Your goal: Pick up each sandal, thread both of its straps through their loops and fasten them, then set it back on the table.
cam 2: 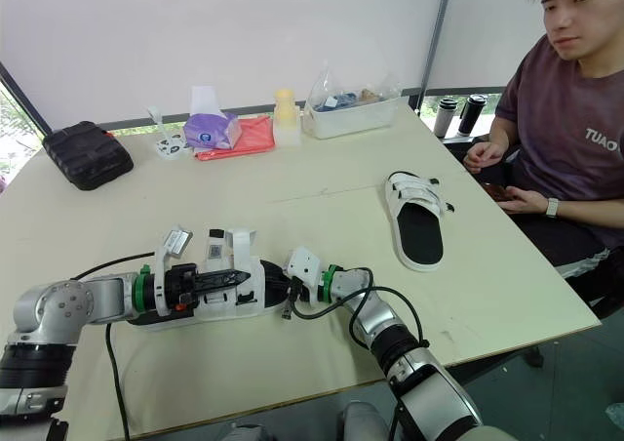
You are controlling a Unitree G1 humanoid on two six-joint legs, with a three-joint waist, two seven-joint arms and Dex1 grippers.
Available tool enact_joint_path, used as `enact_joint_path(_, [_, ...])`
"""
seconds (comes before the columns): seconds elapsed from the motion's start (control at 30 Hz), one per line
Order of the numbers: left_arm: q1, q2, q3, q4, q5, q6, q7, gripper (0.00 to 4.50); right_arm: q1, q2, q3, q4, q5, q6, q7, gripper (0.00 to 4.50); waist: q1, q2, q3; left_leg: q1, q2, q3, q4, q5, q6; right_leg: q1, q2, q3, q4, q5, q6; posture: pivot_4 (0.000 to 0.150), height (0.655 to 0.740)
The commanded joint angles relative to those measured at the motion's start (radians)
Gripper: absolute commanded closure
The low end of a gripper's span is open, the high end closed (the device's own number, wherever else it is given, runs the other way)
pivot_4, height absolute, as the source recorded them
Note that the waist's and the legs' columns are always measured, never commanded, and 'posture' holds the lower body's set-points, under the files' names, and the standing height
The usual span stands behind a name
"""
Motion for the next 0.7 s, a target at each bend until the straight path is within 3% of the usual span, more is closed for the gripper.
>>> enact_joint_path(0.03, [0.005, 0.022, -0.012, -0.028, 0.014, -0.012, -0.024, 4.45, 0.088, -0.037, 0.053, 0.191, -0.123, 0.1, -0.03, 4.5, 0.0, 0.0, 0.0, 0.0, 0.0, 0.0, 0.0, 0.0, 0.0, -0.002, 0.0, 0.0, 0.0, 0.0, 0.0, 0.15, 0.74])
enact_joint_path(0.7, [0.046, 0.138, -0.163, -0.131, 0.19, -0.191, -0.154, 4.45, 0.087, -0.036, 0.055, 0.193, -0.124, 0.1, -0.03, 4.5, -0.001, 0.001, -0.001, 0.0, 0.0, 0.0, 0.0, 0.0, 0.0, -0.004, 0.0, 0.0, 0.0, 0.0, 0.0, 0.15, 0.74])
